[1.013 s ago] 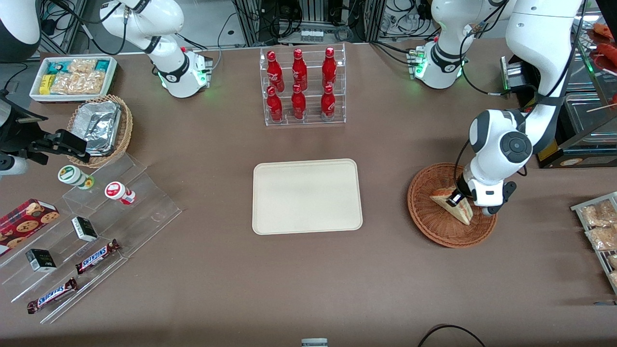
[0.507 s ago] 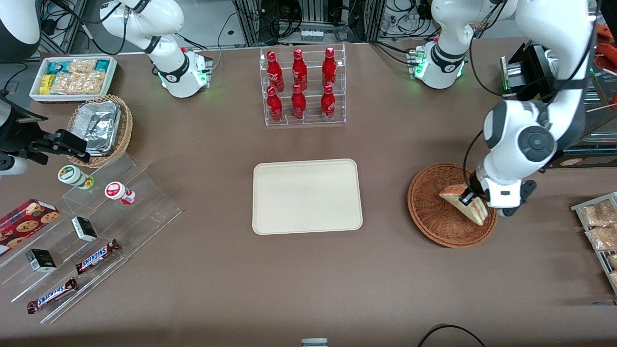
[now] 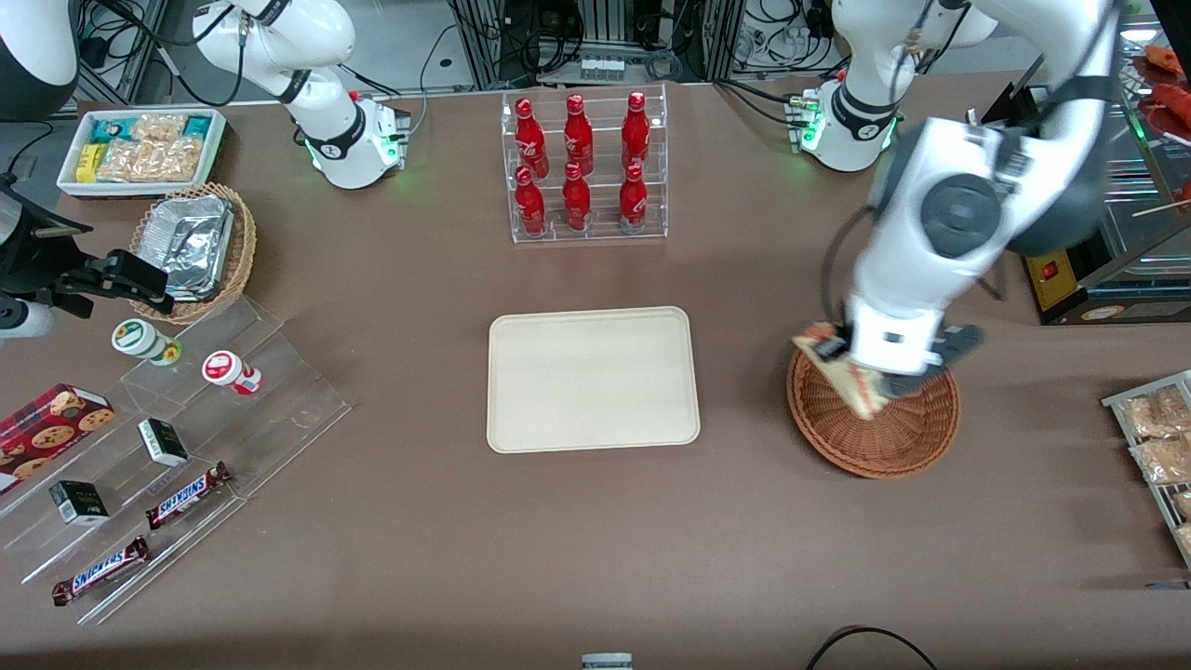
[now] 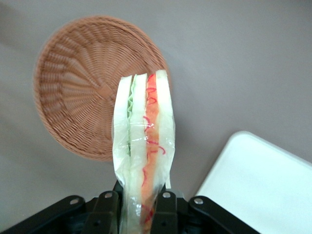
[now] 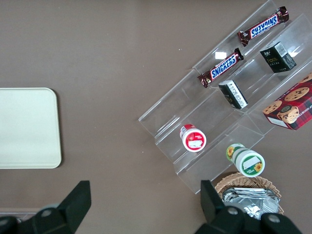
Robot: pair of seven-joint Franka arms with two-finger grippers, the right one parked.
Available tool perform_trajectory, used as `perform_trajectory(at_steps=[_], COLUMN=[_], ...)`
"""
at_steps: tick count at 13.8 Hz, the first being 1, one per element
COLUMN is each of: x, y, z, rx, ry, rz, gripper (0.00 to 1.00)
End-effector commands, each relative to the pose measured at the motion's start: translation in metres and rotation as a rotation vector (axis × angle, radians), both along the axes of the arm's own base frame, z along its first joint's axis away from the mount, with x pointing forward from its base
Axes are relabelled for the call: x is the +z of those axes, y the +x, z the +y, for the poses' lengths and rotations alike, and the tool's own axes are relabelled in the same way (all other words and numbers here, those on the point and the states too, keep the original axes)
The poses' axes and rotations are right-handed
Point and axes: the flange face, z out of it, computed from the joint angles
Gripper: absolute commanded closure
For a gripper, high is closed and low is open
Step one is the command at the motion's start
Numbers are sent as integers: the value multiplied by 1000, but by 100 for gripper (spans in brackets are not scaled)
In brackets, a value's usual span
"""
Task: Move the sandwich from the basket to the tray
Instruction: 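Lift the sandwich out of the basket and carry it toward the tray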
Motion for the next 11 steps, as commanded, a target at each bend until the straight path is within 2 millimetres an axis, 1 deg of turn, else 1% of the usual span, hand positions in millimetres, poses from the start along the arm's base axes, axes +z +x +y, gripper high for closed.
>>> perform_trajectory(at_steps=[1,2,3,4,5,6,7,8,9,11], x=[-18,-33,-54,-72,-86,-96,-105,-105,-109,-120], y=[-9,-10,-10,-10,-17,-27,-33,-42,-51,-62], z=[-57,-80,-99,-119,-148,-173,-187,-205,-219,-237], rx=[-145,-177,-205,-229,-269,-304,-326,-350,-370,-394], ry=[11,10,15,15,16,18,18,10,6,-3], rz=[24,41,64,78,87,93,101,92,86,76], gripper=[91,91,91,91,90,90,90,90,90,90])
